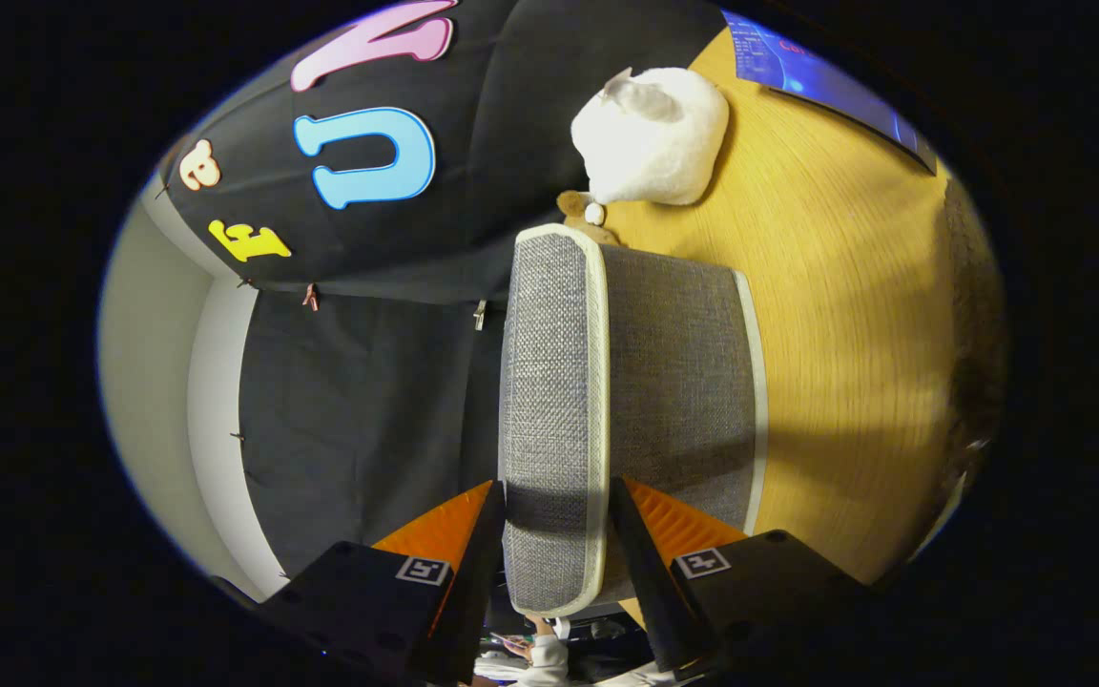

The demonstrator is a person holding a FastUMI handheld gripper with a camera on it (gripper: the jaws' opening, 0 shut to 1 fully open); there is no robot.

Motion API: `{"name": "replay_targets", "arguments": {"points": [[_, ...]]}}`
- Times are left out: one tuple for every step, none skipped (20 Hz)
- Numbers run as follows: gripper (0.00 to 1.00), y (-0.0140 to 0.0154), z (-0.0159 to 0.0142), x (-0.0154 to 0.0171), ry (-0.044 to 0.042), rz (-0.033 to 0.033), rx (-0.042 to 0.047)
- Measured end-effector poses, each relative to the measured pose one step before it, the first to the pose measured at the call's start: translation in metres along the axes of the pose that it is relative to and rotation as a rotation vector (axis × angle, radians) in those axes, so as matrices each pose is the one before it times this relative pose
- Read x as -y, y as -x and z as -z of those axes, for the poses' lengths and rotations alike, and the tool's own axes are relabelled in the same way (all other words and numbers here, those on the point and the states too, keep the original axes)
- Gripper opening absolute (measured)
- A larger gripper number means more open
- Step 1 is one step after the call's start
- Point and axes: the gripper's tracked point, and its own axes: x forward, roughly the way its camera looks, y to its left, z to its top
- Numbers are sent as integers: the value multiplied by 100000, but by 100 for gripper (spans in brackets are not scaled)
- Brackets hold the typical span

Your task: Open the storage box then place both shoes into the box .Put the left shoe in first, then the right shoe, with the right side of both shoes facing outward in a uniform manner.

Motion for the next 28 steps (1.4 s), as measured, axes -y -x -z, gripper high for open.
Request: {"name": "replay_targets", "arguments": {"points": [[66, -22, -96, -32, -865, 778, -456], [62, 200, 159, 122, -809, 206, -550], [59, 45, -73, 11, -663, 348, 27], [48, 669, -831, -216, -872, 667, 2002], [36, 290, -1080, -290, -2411, 818, 4261], [25, 332, -553, -912, -2203, -1559, 1903], [14, 206, -515, -574, -1254, -343, 1294], [12, 81, 144, -47, -678, 599, 573], [12, 206, 194, -351, -1353, -689, -921], [12, -159, 475, -294, -2164, 230, -1788], [12, -572, 512, 332, -1716, 2809, -1837], [12, -497, 236, 318, -366, 1712, -783], [12, -367, 98, 36, 206, 565, -76], [12, -294, 77, -222, 285, -157, 393], [12, -200, -15, -171, 610, 276, 1116], [12, -48, 14, 130, 1014, 1537, 1419], [8, -342, 78, -139, 1641, 935, 808], [8, 906, -227, -518, 1807, 11, 1426], [7, -164, -91, -722, 815, -389, 563], [7, 507, -95, -1011, -365, -873, -220], [6, 247, -238, -1128, 526, -727, 1123], [7, 262, 95, -989, 2685, 446, 475], [6, 4, 121, -559, 3369, 2481, 352], [6, -25, 137, -640, 4442, 3182, 618], [5, -97, 116, -466, 4787, 4140, 316], [5, 31, -15, -735, 4168, 3210, 38], [5, -90, -175, -1012, 3621, 2144, 231], [5, -232, -118, -1104, 3821, 2274, 489]]}}
